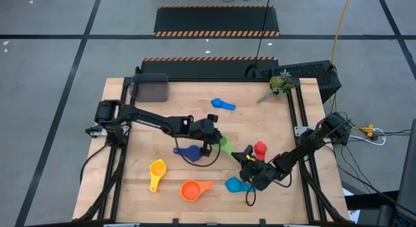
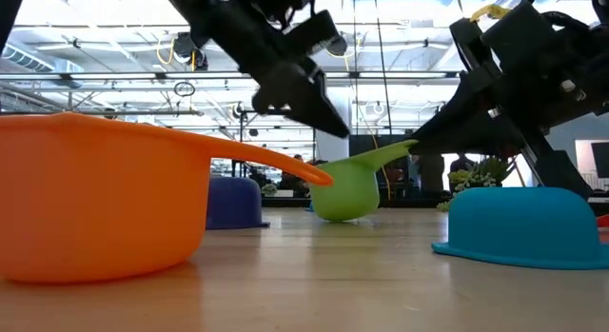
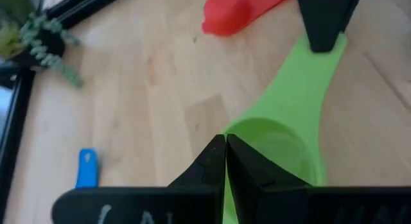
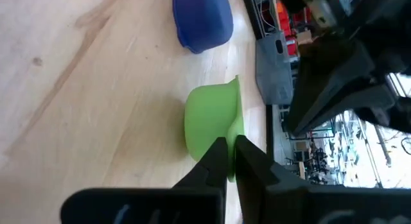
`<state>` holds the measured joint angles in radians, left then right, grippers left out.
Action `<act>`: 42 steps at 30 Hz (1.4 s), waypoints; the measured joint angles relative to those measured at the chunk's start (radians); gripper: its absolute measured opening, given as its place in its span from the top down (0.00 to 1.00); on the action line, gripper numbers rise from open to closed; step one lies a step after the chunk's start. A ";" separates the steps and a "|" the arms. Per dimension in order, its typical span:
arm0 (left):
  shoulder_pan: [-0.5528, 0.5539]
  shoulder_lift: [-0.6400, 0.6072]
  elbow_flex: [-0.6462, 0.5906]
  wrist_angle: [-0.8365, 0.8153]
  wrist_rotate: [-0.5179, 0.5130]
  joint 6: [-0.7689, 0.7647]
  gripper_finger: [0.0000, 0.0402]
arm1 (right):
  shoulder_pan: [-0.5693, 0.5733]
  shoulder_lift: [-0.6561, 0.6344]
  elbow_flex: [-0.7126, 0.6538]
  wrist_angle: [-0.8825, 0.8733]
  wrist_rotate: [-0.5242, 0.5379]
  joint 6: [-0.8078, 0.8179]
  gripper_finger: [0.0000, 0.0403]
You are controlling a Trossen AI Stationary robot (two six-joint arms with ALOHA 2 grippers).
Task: Nest measuring cups in basket
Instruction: Stack the green measuring cup on top of the orange measuring cup
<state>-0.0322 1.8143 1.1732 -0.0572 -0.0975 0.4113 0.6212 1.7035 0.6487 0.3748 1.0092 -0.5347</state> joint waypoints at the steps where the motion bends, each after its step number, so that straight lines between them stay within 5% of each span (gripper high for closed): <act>1: -0.001 -0.017 0.000 -0.013 -0.001 -0.008 0.95 | 0.000 0.000 0.000 0.009 0.017 -0.003 1.00; 9: -0.013 -0.171 -0.009 -0.158 -0.013 -0.139 0.95 | 0.002 -0.030 0.000 0.018 0.059 -0.034 1.00; 21: -0.120 -0.421 -0.256 -0.051 -0.089 -0.362 0.95 | 0.048 -0.151 -0.003 0.119 0.063 -0.107 1.00; 29: -0.224 -0.497 -0.308 -0.040 -0.142 -0.480 0.95 | 0.059 -0.172 -0.003 0.247 0.063 -0.275 1.00; 37: -0.367 -0.509 -0.307 -0.014 -0.356 -0.561 0.95 | 0.061 -0.218 -0.001 0.342 -0.080 -0.399 1.00; 42: -0.424 -0.508 -0.307 -0.014 -0.402 -0.665 0.95 | 0.060 -0.244 -0.001 0.429 -0.206 -0.456 1.00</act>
<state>-0.4567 1.3060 0.8658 -0.0715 -0.4998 -0.2540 0.6815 1.4599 0.6476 0.8037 0.8028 -0.9906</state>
